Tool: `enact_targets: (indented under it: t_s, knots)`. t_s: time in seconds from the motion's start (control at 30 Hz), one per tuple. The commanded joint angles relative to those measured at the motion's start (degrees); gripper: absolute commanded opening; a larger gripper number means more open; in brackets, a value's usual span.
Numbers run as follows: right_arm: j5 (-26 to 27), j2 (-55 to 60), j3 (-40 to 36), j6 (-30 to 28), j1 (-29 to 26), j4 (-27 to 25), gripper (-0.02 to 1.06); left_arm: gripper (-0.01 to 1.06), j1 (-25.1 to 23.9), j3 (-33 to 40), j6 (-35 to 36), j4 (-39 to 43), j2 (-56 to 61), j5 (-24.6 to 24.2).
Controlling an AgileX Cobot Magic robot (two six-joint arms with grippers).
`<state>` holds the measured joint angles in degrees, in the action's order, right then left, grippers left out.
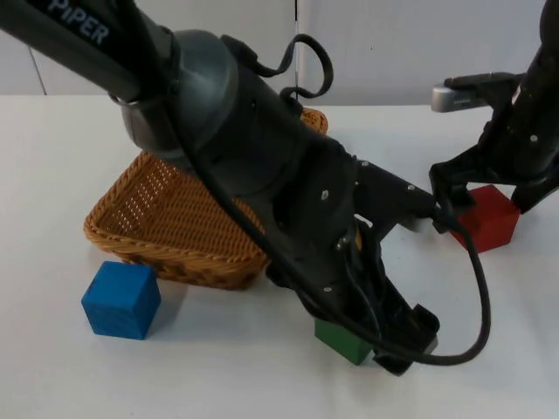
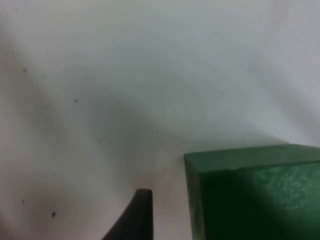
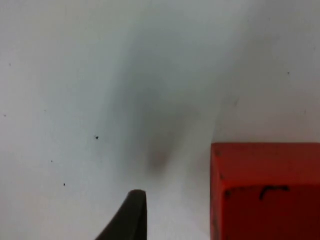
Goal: Pick up one cube with each hand and place exactly two cubes into the same basket, leaving the remaining cube outside.
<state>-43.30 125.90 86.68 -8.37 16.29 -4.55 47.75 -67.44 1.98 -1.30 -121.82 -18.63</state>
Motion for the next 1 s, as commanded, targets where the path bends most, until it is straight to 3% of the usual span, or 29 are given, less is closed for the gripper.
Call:
enact_targets:
  t_s: [0.0, 0.1, 0.3, 0.4, 0.47, 0.5, 0.53, 0.6, 0.63, 0.87, 0.97]
  knots:
    - [-0.46, 0.09, 0.39, -0.27, 0.4, -0.03, 1.03, 1.05, 0.27, -0.31, 0.41, 0.34, -0.05, 0.2]
    - [-0.46, 0.09, 0.39, -0.27, 0.4, -0.03, 0.97, 1.05, 0.27, -0.31, 0.41, 0.34, -0.05, 0.46]
    - [-0.74, 0.09, 0.39, -0.27, 0.4, 0.13, 0.68, 0.98, 0.27, -0.31, 0.41, 0.34, -0.05, 0.58]
    - [-1.73, -0.14, 0.39, -0.27, 0.4, 0.34, 0.38, 0.76, 0.27, -0.31, 0.41, 0.08, 0.08, 0.08]
    - [-1.99, -0.77, 0.39, -0.27, 0.4, 0.34, 0.22, 0.5, 0.27, -0.31, 0.41, -0.01, 0.59, -1.19]
    - [-1.99, -0.77, 0.39, -0.27, 0.4, 0.34, 0.22, 0.5, 0.27, -0.31, 0.41, -0.01, 0.59, -1.19]
    - [-2.07, -1.37, 0.39, -0.27, 0.4, 0.34, 0.11, 0.37, 0.27, -0.31, 0.41, -0.01, 1.1, -1.61]
    - [-2.23, -2.81, 0.39, -0.27, 0.4, 0.34, 0.0, 0.06, 0.27, -0.31, 0.41, -0.01, 2.7, -2.85]
    - [-2.28, -3.59, 0.39, -0.27, 0.4, 0.34, 0.0, 0.0, 0.27, -0.31, 0.31, 0.31, 3.63, -3.32]
    - [-4.93, -9.26, 0.39, -0.27, 0.4, 0.34, 0.0, 0.0, 0.27, -0.31, 0.31, 0.44, 11.08, -4.06]
    - [-7.98, -13.45, 0.39, -0.27, 0.4, 0.34, 0.0, 0.0, 0.27, -0.31, 0.31, 0.67, 16.62, -6.88]
